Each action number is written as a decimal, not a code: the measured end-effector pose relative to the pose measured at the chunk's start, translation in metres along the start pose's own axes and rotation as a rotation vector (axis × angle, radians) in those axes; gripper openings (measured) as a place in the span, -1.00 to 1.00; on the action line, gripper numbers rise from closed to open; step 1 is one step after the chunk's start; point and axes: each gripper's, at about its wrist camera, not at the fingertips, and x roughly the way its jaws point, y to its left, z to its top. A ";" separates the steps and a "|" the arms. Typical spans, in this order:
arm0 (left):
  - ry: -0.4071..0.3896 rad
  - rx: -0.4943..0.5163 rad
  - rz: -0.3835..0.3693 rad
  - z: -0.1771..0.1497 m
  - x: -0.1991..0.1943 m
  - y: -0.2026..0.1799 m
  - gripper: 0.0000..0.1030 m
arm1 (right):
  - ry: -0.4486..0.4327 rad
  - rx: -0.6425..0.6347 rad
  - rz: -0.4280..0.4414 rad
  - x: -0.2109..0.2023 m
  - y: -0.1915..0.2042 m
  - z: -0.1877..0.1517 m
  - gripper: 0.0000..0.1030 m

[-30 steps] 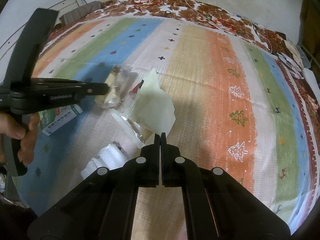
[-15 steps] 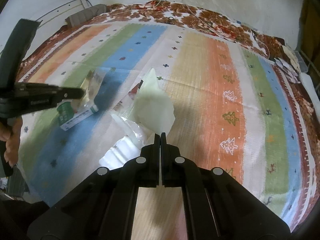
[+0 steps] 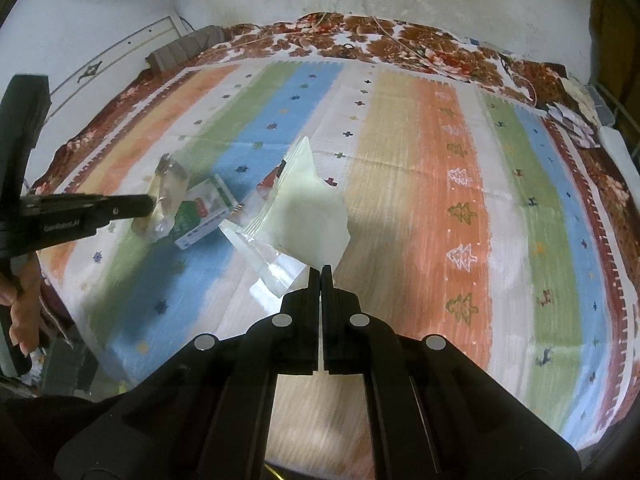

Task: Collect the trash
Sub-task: 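Carry both items over the bin and open both tools to drop them, then move both tools back toward the green-white box and white paper, then close the left tool on the green-white box while the right tool grasps the white paper, then carry the box and paper in both tools over the bin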

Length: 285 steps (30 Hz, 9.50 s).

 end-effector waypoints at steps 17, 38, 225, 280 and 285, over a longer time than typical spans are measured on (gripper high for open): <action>-0.090 -0.019 -0.086 -0.059 -0.089 -0.021 -0.98 | -0.075 0.013 0.067 -0.092 0.009 -0.036 -1.00; -0.192 0.031 -0.215 -0.153 -0.156 -0.064 -0.98 | -0.149 -0.008 0.112 -0.182 0.043 -0.119 -1.00; 0.114 0.239 0.105 0.008 0.120 0.076 0.86 | 0.198 -0.325 0.033 0.140 0.046 -0.018 -0.29; -0.041 -0.046 0.005 -0.054 -0.061 -0.016 0.47 | -0.035 -0.002 0.121 -0.057 0.041 -0.031 -0.88; -0.071 -0.051 -0.022 -0.067 -0.081 -0.020 0.47 | -0.089 0.020 0.093 -0.085 0.040 -0.040 -0.88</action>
